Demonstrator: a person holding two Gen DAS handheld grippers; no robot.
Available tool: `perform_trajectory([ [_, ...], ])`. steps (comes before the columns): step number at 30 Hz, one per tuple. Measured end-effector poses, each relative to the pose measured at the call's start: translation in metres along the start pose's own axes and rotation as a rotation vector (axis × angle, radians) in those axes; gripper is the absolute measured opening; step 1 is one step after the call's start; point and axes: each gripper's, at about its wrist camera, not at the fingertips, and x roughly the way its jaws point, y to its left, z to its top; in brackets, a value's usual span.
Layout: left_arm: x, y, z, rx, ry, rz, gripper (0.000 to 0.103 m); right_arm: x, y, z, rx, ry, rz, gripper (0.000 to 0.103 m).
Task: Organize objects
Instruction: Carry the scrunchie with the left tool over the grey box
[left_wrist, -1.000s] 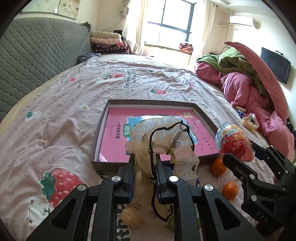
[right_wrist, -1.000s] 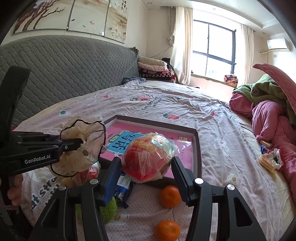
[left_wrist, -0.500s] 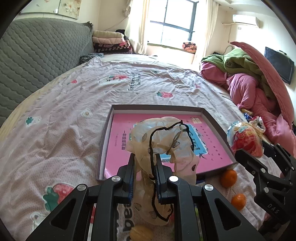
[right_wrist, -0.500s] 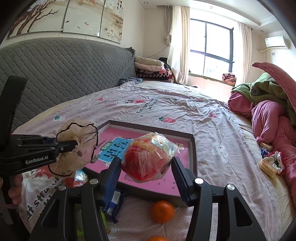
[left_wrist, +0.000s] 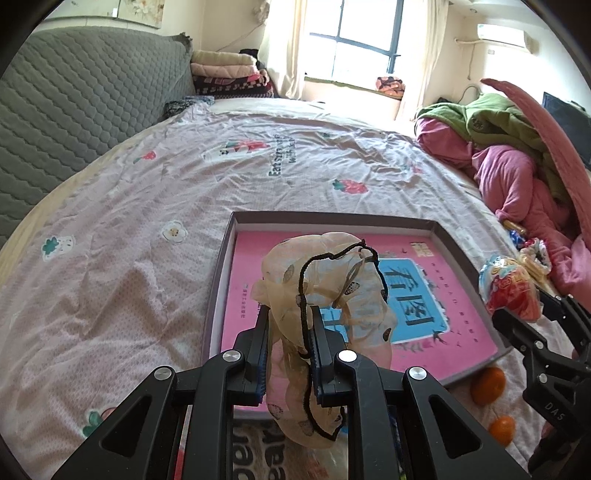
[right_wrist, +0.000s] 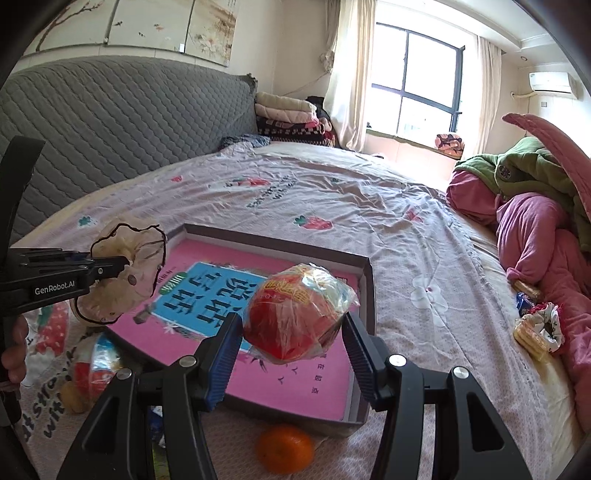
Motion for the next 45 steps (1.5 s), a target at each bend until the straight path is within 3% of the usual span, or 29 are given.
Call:
perform_trajectory([
  [21,0.064,0.021,0.01,-0.055,0.116,0.047,0.021,0.049,-0.019,-0.007,0.03,0.165,-0.017,0.056],
  [34,0.068,0.019,0.008,-0.039,0.134,0.044,0.022,0.055,-0.019,-0.01,0.044,0.19,-0.022,0.056],
  [45,0.066,0.016,0.005,-0.03,0.15,0.055,0.029,0.054,-0.018,-0.01,0.047,0.196,-0.012,0.057],
])
